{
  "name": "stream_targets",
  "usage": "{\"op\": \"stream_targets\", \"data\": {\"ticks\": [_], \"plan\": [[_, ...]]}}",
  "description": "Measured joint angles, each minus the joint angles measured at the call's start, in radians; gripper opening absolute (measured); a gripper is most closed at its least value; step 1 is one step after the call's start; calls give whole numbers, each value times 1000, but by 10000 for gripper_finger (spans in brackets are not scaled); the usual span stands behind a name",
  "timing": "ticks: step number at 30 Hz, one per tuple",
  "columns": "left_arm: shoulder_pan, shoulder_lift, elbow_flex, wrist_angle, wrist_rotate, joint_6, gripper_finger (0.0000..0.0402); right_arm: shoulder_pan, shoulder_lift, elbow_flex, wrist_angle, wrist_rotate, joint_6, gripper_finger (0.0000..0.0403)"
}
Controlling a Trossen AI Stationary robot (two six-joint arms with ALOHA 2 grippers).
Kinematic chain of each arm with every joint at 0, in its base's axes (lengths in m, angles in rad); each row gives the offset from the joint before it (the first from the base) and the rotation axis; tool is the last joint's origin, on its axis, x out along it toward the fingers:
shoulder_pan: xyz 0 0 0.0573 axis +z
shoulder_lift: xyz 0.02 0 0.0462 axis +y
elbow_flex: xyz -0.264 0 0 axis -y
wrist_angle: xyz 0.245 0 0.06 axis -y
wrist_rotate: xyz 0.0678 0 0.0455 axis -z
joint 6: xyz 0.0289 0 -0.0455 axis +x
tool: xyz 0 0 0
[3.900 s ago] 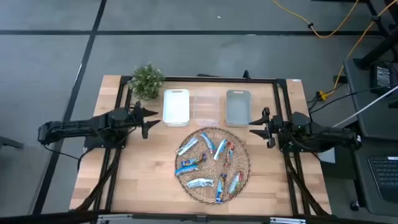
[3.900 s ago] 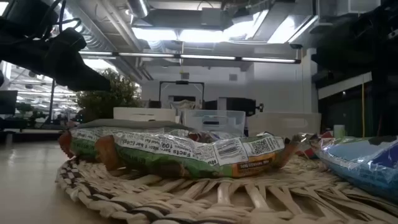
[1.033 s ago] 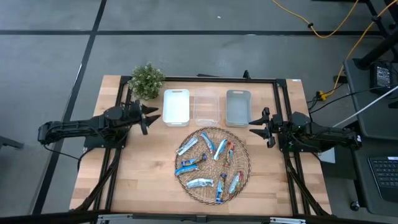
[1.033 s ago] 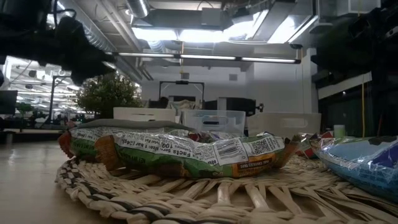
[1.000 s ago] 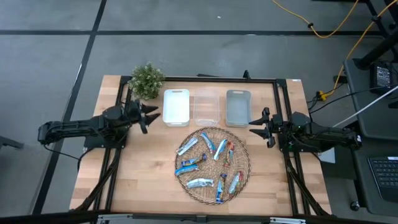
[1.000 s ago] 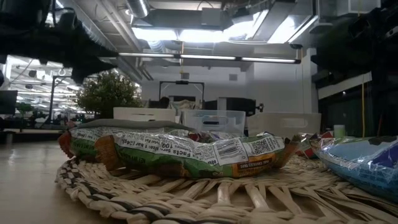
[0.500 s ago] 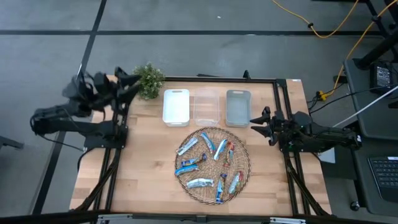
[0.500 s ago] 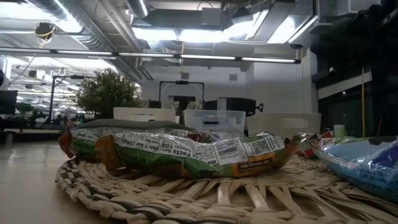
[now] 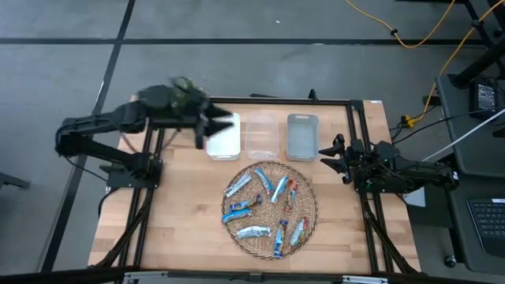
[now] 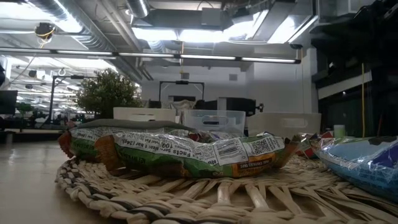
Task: Pick and place Granola Bars by type
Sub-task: Put the yellow granola bar into the white bin
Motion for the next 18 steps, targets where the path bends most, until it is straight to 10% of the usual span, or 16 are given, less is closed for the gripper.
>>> {"op": "stream_targets", "data": {"ticks": [18], "plan": [[-113,309,90,-530,100,-117,240,1,0,0,4,-29,20,160]]}}
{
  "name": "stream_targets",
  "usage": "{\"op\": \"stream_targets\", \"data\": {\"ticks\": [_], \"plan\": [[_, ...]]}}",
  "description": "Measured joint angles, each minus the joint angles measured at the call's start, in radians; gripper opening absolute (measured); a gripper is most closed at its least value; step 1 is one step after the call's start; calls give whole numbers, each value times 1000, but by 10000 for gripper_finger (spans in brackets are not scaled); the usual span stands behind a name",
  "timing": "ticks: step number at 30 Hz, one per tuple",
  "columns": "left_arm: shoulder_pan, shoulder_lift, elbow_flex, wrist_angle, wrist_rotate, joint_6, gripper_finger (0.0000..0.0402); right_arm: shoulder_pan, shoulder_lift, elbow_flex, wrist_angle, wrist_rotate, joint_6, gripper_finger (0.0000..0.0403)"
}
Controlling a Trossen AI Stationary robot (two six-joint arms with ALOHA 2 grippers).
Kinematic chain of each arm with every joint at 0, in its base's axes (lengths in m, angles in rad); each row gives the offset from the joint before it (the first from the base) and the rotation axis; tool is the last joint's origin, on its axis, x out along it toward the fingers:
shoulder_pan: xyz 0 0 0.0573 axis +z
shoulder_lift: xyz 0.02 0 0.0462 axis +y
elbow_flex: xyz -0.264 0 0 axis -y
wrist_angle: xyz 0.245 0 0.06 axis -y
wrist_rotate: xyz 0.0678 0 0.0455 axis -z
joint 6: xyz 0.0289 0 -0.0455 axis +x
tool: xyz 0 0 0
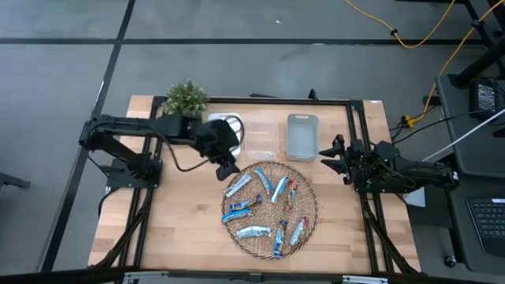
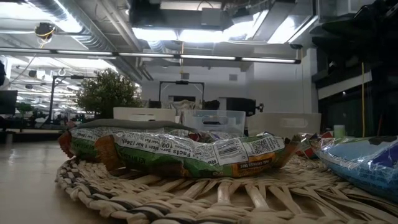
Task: Pick and place Granola Bars by type
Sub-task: Put the yellow granola bar into the white bin
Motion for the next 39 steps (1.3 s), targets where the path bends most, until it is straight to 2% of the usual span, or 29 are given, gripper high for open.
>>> {"op": "stream_targets", "data": {"ticks": [3,8,14,19,29,34,39], "plan": [[-20,61,0,-59,-17,-15,257,0,0,0,-5,-9,0,160],[-70,194,0,-94,-131,-43,289,0,0,0,-15,-26,-23,160],[-100,310,0,-69,-133,-69,309,0,0,0,-17,-76,-23,160],[-115,382,0,-66,-133,-71,313,0,0,0,-17,-78,-23,160],[-116,486,0,-32,-221,-83,313,0,0,0,-18,-81,-22,160],[-117,544,0,-15,-227,-88,313,0,0,0,-18,-87,-22,160],[-116,581,-1,-17,-222,-120,289,0,0,0,-18,-87,-22,160]]}}
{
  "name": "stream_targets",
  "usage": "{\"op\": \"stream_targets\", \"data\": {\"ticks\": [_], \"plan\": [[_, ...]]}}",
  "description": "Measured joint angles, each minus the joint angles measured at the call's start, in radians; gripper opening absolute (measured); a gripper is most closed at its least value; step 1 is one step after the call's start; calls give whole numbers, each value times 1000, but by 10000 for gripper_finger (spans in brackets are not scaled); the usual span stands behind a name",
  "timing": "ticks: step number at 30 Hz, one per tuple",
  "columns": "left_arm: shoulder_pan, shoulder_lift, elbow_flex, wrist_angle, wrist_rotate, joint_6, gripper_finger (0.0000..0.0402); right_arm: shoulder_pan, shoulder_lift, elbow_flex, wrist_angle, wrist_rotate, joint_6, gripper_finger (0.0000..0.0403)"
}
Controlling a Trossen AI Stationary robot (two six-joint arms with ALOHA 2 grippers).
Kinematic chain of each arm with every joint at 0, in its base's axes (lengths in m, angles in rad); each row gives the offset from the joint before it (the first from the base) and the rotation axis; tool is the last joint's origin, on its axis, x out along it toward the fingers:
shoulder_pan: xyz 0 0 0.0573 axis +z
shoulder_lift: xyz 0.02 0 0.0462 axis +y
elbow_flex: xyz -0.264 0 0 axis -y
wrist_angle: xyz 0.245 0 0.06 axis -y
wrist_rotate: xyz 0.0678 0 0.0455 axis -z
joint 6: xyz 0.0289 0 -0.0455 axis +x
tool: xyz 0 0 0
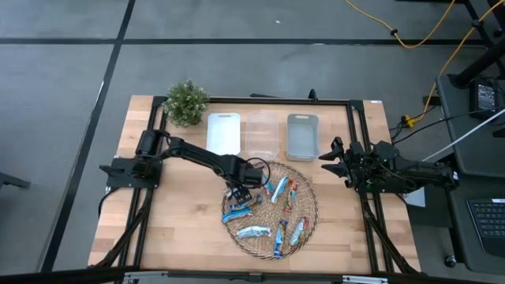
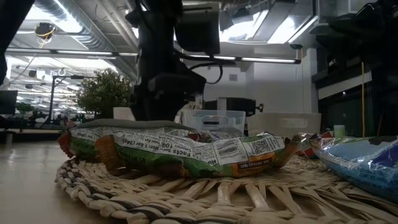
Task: Pick and place Granola Bars by type
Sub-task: Put the yellow granola bar into the white bin
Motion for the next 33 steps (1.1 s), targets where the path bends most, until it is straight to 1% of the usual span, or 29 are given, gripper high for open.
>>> {"op": "stream_targets", "data": {"ticks": [4,7,14,17,20,22,24,28,31,33], "plan": [[0,0,0,4,20,-25,245,0,0,0,0,0,0,160],[0,-6,0,4,24,-34,204,0,0,0,0,0,-2,160],[-4,-6,5,-6,93,-94,105,0,0,0,0,0,-3,160],[-11,-6,39,-24,102,-91,66,0,0,0,0,0,-4,160],[-14,-10,104,-89,125,-42,37,0,0,0,0,0,-5,160],[-14,-22,160,-143,127,-11,28,0,0,0,0,0,-5,160],[-10,-43,217,-210,113,25,27,0,0,0,0,0,-5,160],[9,-103,348,-295,52,97,32,0,0,0,0,1,-5,160],[28,-168,452,-284,-18,151,30,0,0,0,0,1,-5,160],[38,-218,512,-252,-70,213,27,0,0,0,0,1,-9,160]]}}
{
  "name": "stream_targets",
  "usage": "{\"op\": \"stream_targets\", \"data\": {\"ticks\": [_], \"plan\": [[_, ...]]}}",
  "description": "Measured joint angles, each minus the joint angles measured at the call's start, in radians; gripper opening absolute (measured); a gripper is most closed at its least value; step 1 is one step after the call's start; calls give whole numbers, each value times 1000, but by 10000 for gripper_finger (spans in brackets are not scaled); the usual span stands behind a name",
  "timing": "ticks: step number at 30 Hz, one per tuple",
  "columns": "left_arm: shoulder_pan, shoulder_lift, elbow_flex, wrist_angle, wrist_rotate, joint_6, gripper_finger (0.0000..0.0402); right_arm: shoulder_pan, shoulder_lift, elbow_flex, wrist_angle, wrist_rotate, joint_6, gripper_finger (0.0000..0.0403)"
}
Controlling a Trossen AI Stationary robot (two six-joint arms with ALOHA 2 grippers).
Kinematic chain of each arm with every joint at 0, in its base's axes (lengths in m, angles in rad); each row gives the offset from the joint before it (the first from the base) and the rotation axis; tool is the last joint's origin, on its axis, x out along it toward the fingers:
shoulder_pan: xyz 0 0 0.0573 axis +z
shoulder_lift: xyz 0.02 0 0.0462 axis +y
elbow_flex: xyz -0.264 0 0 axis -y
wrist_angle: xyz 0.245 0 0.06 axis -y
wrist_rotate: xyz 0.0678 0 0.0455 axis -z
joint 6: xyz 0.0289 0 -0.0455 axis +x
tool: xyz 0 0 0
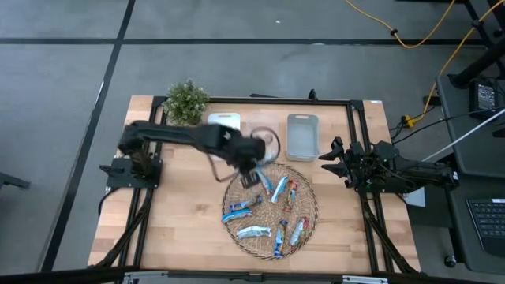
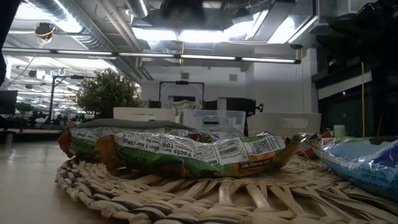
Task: Pick and place Granola Bars by type
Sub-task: Put the yellow granola bar into the white bin
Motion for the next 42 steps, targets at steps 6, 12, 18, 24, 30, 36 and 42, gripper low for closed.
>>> {"op": "stream_targets", "data": {"ticks": [6,12,18,24,30,36,42], "plan": [[-21,-216,44,158,-238,86,30,0,0,0,1,1,-54,160],[-75,-350,44,157,-439,86,28,0,0,0,-2,1,-49,160],[-91,-374,43,116,-544,42,28,0,0,0,2,1,-44,160],[68,-374,42,-63,-586,-80,28,0,0,0,3,3,5,160],[312,-359,42,-84,-367,11,28,0,0,0,2,12,-47,160],[392,-312,42,-126,-250,52,28,0,0,0,2,70,-45,160],[411,-282,-164,-118,-238,51,28,0,0,0,-1,71,-50,160]]}}
